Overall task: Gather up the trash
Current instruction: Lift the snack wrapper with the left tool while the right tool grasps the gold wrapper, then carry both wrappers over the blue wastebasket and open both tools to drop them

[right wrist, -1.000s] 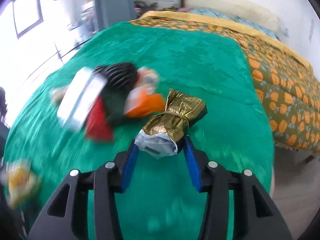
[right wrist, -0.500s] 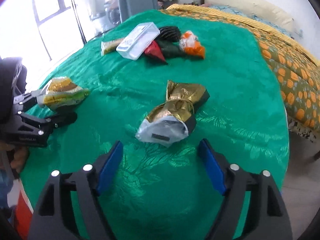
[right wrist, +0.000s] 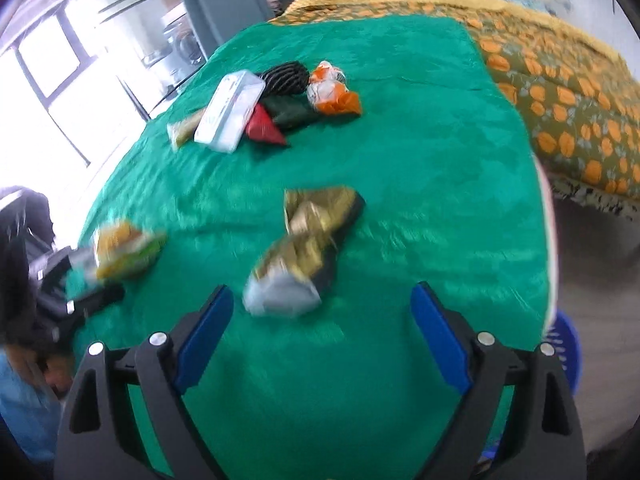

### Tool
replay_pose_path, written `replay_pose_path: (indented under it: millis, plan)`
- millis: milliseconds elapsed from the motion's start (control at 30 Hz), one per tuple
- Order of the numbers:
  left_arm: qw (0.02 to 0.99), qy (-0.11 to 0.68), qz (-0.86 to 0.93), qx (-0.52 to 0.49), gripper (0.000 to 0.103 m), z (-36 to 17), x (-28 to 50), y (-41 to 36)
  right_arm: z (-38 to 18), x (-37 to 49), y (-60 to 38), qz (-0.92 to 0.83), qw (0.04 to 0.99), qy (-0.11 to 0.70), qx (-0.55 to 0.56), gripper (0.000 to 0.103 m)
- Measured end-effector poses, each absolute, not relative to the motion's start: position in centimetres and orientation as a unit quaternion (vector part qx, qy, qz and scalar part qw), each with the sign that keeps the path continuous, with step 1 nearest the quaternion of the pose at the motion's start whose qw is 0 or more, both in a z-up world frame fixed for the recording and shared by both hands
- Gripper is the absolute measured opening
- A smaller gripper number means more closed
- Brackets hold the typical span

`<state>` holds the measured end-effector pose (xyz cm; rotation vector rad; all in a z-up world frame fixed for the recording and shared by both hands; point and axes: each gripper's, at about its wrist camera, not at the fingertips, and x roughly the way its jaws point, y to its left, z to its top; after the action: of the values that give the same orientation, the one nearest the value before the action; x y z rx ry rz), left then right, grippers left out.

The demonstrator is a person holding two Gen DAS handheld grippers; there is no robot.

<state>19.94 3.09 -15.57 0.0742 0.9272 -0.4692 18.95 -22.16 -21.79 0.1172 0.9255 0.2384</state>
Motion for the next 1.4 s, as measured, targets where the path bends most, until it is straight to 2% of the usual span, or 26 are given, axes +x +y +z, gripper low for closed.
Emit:
replay_pose_path:
  millis: [233,267,300,333,367,400,467,667,900,1400]
  plan:
    - [0.837,0.507,-0.207,0.023,0.097,-15.6,23.8,2.8,-21.8,23.2,-19.8,0.083,0.871,0.483,0.031,0.087]
    - [0.832,0.514,-0.207,0.032,0.097,-15.9,24.1,2.4,-21.8,23.3,-19.4,0.079,0.87,0.486,0.013,0.082]
    - [0.827,0.521,-0.206,0.043,0.097,-16.3,24.3,2.0,-21.9,23.3,-19.1,0.076,0.87,0.487,-0.002,0.069]
    - [0.824,0.526,-0.201,0.058,0.095,-16.5,24.4,1.7,-22.0,23.3,-18.8,0.072,0.869,0.488,-0.017,0.062]
    - [0.822,0.53,-0.196,0.071,0.087,-16.9,24.4,1.4,-22.2,23.3,-18.7,0.069,0.869,0.489,-0.025,0.052]
    - [0.819,0.534,-0.191,0.08,0.081,-17.2,24.4,1.1,-22.3,23.2,-18.8,0.069,0.869,0.488,-0.027,0.046]
    - [0.824,0.53,-0.179,0.093,0.064,-17.4,24.1,1.0,-22.3,22.7,-18.9,0.07,0.874,0.48,-0.034,0.044]
    - [0.845,0.498,-0.182,0.075,0.055,-16.9,21.8,1.6,-21.4,19.7,-19.7,0.096,0.891,0.443,-0.029,0.043]
    - [0.856,0.472,-0.207,0.041,0.055,-15.8,18.3,0.1,-20.9,15.9,-22.1,0.128,0.897,0.423,0.01,0.043]
    - [0.842,0.448,-0.296,0.051,0.055,-13.9,14.0,-12.8,-19.2,10.6,-33.8,0.068,0.919,0.384,0.061,0.043]
